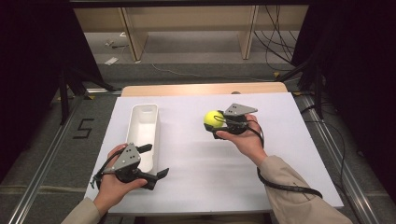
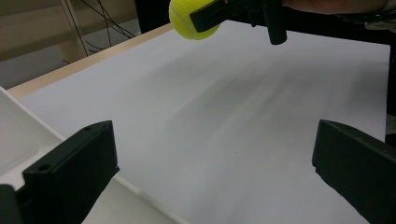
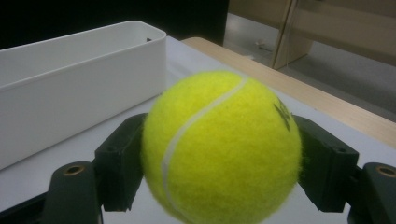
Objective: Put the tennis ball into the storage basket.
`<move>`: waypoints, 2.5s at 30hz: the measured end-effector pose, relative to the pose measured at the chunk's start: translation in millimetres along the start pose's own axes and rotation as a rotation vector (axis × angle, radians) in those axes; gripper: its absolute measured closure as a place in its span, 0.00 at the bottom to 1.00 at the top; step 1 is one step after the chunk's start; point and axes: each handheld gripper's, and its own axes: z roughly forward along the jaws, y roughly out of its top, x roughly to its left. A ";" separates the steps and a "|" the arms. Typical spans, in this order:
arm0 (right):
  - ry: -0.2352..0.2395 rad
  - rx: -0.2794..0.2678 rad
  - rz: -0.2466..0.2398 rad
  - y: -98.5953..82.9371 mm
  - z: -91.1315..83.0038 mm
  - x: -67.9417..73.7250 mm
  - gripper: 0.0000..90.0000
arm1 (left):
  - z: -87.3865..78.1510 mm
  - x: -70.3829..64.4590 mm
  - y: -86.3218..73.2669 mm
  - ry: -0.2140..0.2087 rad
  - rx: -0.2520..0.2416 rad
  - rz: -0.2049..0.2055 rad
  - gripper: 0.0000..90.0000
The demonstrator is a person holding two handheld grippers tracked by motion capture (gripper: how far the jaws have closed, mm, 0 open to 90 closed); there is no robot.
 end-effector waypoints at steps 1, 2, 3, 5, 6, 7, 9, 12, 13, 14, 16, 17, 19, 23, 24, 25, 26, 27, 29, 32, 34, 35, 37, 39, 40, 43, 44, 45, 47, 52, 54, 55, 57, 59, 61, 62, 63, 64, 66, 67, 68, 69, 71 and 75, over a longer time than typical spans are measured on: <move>-0.001 -0.002 0.001 0.3 0.5 0.4 0.30 | 0.0 0.0 0.0 0.000 0.000 0.000 0.00; 0.001 -0.002 0.000 0.7 0.8 0.5 0.30 | 0.0 0.0 0.0 0.000 -0.001 0.000 0.00; 0.002 -0.003 -0.001 1.1 1.2 0.8 0.30 | 0.0 0.0 0.0 0.000 -0.001 0.000 0.00; 0.005 -0.004 -0.002 2.0 2.0 1.3 0.30 | 0.0 0.4 0.1 0.002 -0.001 0.006 0.00; 0.004 -0.007 -0.001 2.3 2.6 1.6 0.30 | 0.0 0.4 0.1 0.001 -0.001 0.005 0.00; 0.005 -0.006 0.000 2.7 3.0 1.9 0.30 | -0.1 0.5 0.1 0.001 -0.001 0.006 0.00; 0.006 -0.007 -0.004 3.4 3.9 2.1 0.30 | 0.0 0.1 0.0 0.000 -0.001 0.000 0.00; 0.008 -0.005 -0.001 3.9 5.1 2.8 0.30 | -0.1 0.4 0.1 0.001 -0.001 0.006 0.00; 0.010 -0.006 -0.001 4.1 5.5 3.0 0.30 | -0.1 0.4 0.1 0.001 -0.001 0.006 0.00; 0.009 -0.006 -0.001 4.3 6.0 3.3 0.30 | -0.1 0.4 0.1 0.001 -0.001 0.006 0.00; 0.011 -0.005 -0.004 4.8 6.7 3.8 0.30 | 0.0 0.1 0.0 -0.001 -0.001 0.000 0.00; 0.012 -0.006 -0.005 5.0 7.2 4.0 0.30 | -0.1 0.5 0.1 0.001 -0.001 0.006 0.00; 0.012 -0.008 -0.005 5.7 8.2 4.7 0.30 | -0.1 0.4 0.2 0.000 -0.002 0.005 0.00; 0.017 -0.012 -0.006 7.5 9.9 6.1 0.30 | -0.1 0.3 0.2 0.001 -0.001 0.006 0.00; 0.018 -0.011 -0.006 8.0 10.2 6.4 0.30 | -0.2 0.3 0.2 0.001 -0.002 0.005 0.00; 0.020 -0.011 -0.007 8.5 10.6 6.7 0.30 | -0.2 0.4 0.2 0.000 -0.002 0.005 0.00; 0.019 -0.012 -0.008 8.9 11.1 6.9 0.30 | -0.2 0.5 0.2 0.000 -0.002 0.006 0.00; 0.020 -0.015 -0.007 9.1 11.7 7.3 0.30 | -0.2 0.6 0.1 0.000 -0.001 0.006 0.00; 0.022 -0.015 -0.007 9.6 12.6 7.8 0.30 | -0.2 0.5 0.1 -0.001 -0.002 0.005 0.00; 0.023 -0.014 -0.009 10.4 13.9 8.5 0.30 | -0.2 0.5 0.2 0.000 -0.003 0.005 0.00; 0.026 -0.016 -0.010 11.0 14.8 9.2 0.30 | -0.3 0.5 0.2 -0.001 -0.002 0.006 0.00; 0.026 -0.017 -0.009 11.2 15.2 9.6 0.30 | -0.3 0.4 0.2 -0.001 -0.002 0.006 0.00; 0.027 -0.016 -0.011 11.8 16.0 10.2 0.30 | -0.3 0.5 0.2 -0.001 -0.003 0.006 0.00; 0.029 -0.016 -0.011 12.2 16.8 10.7 0.30 | -0.3 0.5 0.1 -0.001 -0.002 0.006 0.00; 0.030 -0.016 -0.010 12.3 17.1 11.0 0.30 | -0.3 0.5 0.2 -0.001 -0.002 0.006 0.00; 0.032 -0.015 -0.011 12.9 18.1 11.7 0.30 | -0.3 0.3 0.2 -0.001 -0.002 0.006 0.00; 0.033 -0.014 -0.011 13.2 18.3 12.0 0.30 | -0.3 0.3 0.2 -0.001 -0.002 0.006 0.00; 0.034 -0.015 -0.012 13.4 18.7 12.2 0.30 | -0.3 0.2 0.2 -0.001 -0.003 0.006 0.00; 0.036 -0.018 -0.012 14.0 19.4 12.7 0.30 | -0.3 -0.1 0.2 -0.002 -0.004 0.001 0.00; 0.037 -0.020 -0.014 15.4 21.1 13.6 0.30 | -0.4 0.0 0.2 -0.002 -0.004 0.002 0.00; 0.038 -0.020 -0.014 15.9 21.5 14.0 0.30 | -0.3 -0.1 0.2 -0.001 -0.004 0.001 0.00; 0.039 -0.021 -0.015 16.1 21.8 14.1 0.30 | -0.3 0.0 0.1 -0.001 -0.003 0.003 0.00; 0.040 -0.021 -0.014 16.8 22.1 14.5 0.30 | -0.3 0.2 0.2 0.000 -0.003 0.007 0.00; 0.041 -0.022 -0.015 17.5 22.4 14.8 0.30 | -0.3 0.2 0.2 -0.001 -0.003 0.007 0.00; 0.042 -0.025 -0.016 18.1 23.2 15.1 0.30 | -0.3 0.3 0.2 -0.001 -0.003 0.007 0.00; 0.042 -0.027 -0.014 18.3 23.6 15.5 0.30 | -0.3 0.0 0.1 -0.002 -0.003 0.002 0.00; 0.042 -0.028 -0.015 18.6 24.0 15.7 0.30 | -0.3 0.0 0.2 -0.001 -0.003 0.002 0.00; 0.044 -0.027 -0.016 18.9 24.3 16.0 0.30 | -0.3 0.0 0.2 -0.002 -0.003 0.002 0.00; 0.046 -0.026 -0.016 19.7 24.9 16.7 0.30 | -0.2 -0.1 0.2 -0.002 -0.003 0.002 0.00; 0.048 -0.028 -0.016 20.0 25.3 17.0 0.30 | -0.2 -0.1 0.2 -0.002 -0.003 0.002 0.00; 0.048 -0.028 -0.017 20.3 25.8 17.3 0.30 | -0.1 -0.1 0.3 -0.002 -0.003 0.002 0.00; 0.048 -0.029 -0.016 20.6 26.2 17.8 0.30 | -0.1 -0.1 0.3 -0.002 -0.004 0.001 0.00; 0.050 -0.028 -0.017 21.2 26.9 18.3 0.30 | -0.2 0.0 0.4 -0.001 -0.004 0.002 0.00; 0.053 -0.030 -0.018 22.3 28.7 19.4 0.30 | -0.2 0.0 0.3 -0.002 -0.005 0.001 0.00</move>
